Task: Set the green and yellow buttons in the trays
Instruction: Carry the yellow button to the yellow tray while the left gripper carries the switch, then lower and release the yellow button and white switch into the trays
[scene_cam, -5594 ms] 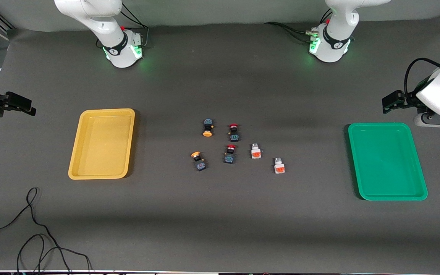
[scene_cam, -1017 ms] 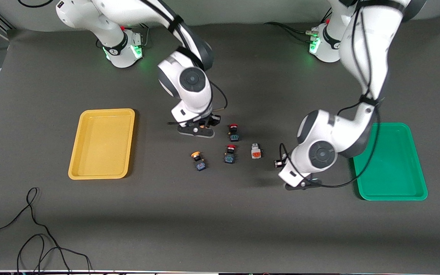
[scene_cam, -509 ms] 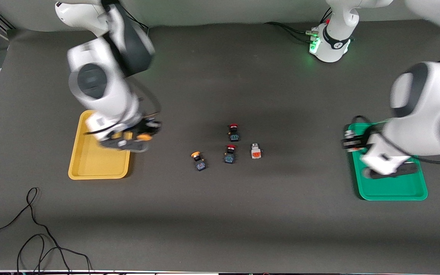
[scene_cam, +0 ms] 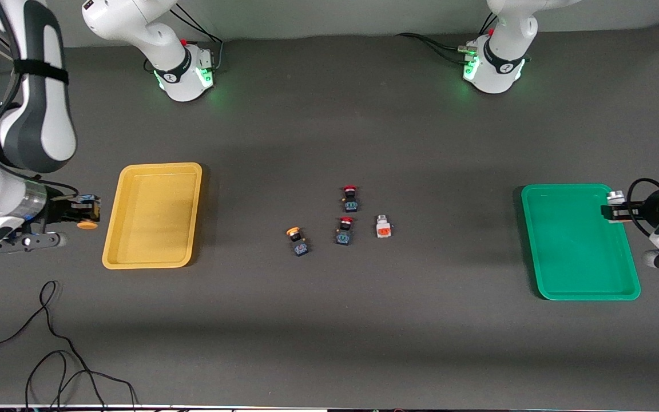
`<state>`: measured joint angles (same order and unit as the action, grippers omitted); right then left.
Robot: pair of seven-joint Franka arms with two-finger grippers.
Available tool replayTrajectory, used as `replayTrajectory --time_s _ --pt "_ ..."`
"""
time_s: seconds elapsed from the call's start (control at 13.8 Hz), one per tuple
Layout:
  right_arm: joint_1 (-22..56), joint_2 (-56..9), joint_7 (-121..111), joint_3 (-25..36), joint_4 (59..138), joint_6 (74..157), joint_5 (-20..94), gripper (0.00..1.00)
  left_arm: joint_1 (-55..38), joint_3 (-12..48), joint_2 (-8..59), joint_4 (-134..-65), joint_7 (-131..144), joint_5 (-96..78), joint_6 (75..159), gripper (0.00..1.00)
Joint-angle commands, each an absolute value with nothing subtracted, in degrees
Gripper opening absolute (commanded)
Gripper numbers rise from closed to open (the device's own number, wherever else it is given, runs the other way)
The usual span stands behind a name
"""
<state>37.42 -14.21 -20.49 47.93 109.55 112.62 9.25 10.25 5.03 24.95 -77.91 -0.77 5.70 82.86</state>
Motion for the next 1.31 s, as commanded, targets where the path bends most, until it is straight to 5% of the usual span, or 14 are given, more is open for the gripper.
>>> replayTrajectory --time_s 0.0,0.15,0.51,0.58,0.73,0.8,0.94,1.02,1.09,1.16,1.24 --pt "37.5 -14.9 -28.7 49.0 122.7 126.7 15.3 0.13 13.1 5.6 25.0 -85.0 -6.0 9.0 91.0 0.0" --pt "37.1 -20.4 -34.5 49.0 126.0 134.1 21.3 0.13 16.1 5.6 25.0 -90.4 -9.8 9.1 99.2 0.0" --pt "37.5 -34.4 -50.7 48.4 124.5 135.4 41.6 0.14 18.5 5.5 28.3 -105.4 -10.0 9.2 126.1 0.0" --pt "37.6 -34.5 -49.8 48.4 123.9 135.3 41.7 0.29 19.5 5.4 29.2 -107.7 -10.1 9.2 130.6 0.0" --pt "37.6 -33.8 -49.5 48.4 122.9 134.7 41.7 0.87 19.7 5.4 31.3 -109.3 -10.1 9.2 136.5 0.0" --pt "37.7 -33.5 -48.4 48.7 122.0 132.0 41.7 1.0 19.8 5.4 32.0 -109.3 -10.4 9.3 137.0 0.0" --pt "38.1 -33.2 -42.8 49.8 118.0 125.5 39.0 1.0 19.8 5.4 32.3 -109.3 -11.0 9.3 137.3 0.0" --pt "38.8 -32.5 -39.1 51.1 114.6 122.0 34.6 1.0 19.8 5.4 32.3 -109.3 -11.1 9.3 137.2 0.36" --pt "39.3 -31.7 -35.0 51.7 110.8 117.6 30.1 1.0 19.8 5.4 32.1 -109.2 -11.1 9.3 137.0 0.57" --pt "39.3 -31.0 -31.5 51.9 106.3 112.6 26.6 1.0 19.9 5.4 31.6 -109.2 -11.2 9.3 136.8 1.0" --pt "39.2 -30.9 -28.8 51.9 101.4 107.3 23.8 1.0 19.8 5.4 30.8 -109.2 -11.2 9.3 135.9 1.0"
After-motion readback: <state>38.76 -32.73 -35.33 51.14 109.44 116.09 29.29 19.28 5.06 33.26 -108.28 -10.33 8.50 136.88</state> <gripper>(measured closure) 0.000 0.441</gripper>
